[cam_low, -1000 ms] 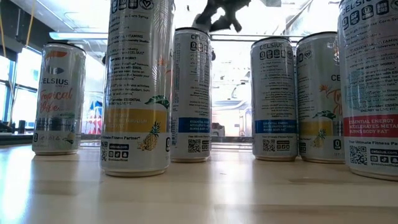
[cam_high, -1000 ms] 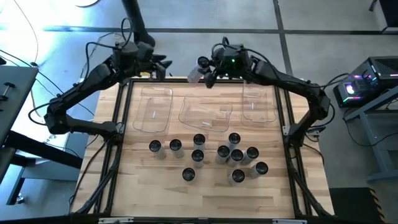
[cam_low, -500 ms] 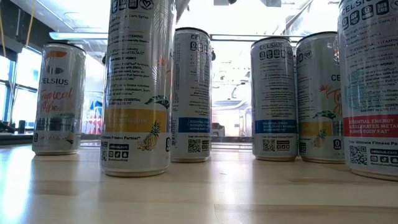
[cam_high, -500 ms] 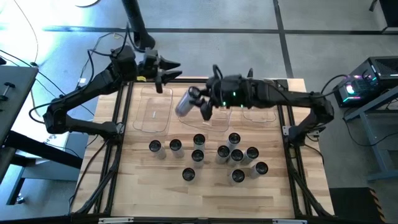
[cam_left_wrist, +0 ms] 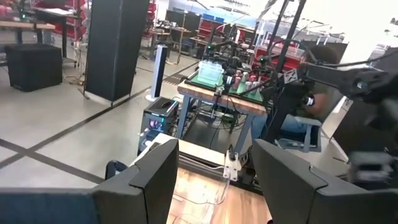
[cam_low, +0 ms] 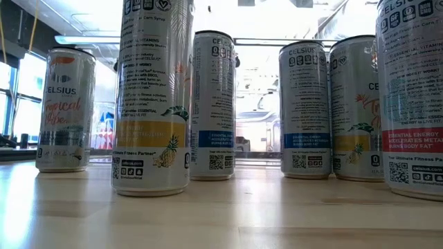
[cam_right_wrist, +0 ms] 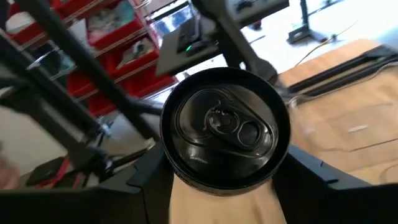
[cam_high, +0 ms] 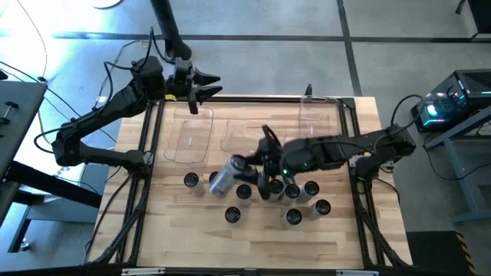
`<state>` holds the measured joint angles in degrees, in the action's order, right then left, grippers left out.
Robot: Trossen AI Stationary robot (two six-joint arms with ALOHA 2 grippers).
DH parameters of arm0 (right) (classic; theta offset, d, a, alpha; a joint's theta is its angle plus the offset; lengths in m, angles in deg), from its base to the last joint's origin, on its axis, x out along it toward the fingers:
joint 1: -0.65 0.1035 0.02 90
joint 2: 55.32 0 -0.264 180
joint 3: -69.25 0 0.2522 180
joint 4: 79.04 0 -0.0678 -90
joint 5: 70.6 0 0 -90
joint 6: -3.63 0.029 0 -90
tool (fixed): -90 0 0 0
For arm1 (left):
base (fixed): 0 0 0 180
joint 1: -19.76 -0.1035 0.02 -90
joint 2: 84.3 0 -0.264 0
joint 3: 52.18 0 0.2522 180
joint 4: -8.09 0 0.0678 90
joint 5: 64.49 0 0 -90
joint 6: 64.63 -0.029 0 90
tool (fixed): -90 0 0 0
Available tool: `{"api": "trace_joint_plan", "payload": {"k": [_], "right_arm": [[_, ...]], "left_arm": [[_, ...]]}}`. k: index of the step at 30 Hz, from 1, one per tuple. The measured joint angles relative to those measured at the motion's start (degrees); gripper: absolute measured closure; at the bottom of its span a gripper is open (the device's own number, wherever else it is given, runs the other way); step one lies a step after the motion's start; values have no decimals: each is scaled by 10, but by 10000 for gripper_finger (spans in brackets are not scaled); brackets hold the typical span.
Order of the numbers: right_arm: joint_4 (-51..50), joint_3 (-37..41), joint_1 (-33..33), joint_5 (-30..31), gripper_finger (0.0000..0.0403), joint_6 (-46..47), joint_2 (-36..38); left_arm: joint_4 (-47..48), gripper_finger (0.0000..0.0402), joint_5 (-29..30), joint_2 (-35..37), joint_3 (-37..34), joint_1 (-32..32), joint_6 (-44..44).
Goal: Sort soda cans
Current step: Move the white-pink soda can to the bottom center of the table
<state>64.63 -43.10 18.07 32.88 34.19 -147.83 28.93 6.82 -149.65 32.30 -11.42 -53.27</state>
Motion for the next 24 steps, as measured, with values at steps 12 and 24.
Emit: {"api": "trace_joint_plan", "payload": {"k": [12, 24], "right_arm": [[-105, 0, 82, -19, 194, 32, 0], [-252, 0, 136, 2, 194, 99, -54]], "left_arm": [[1, 202, 55, -8, -12, 51, 34], [0, 202, 117, -9, -13, 82, 35]]}}
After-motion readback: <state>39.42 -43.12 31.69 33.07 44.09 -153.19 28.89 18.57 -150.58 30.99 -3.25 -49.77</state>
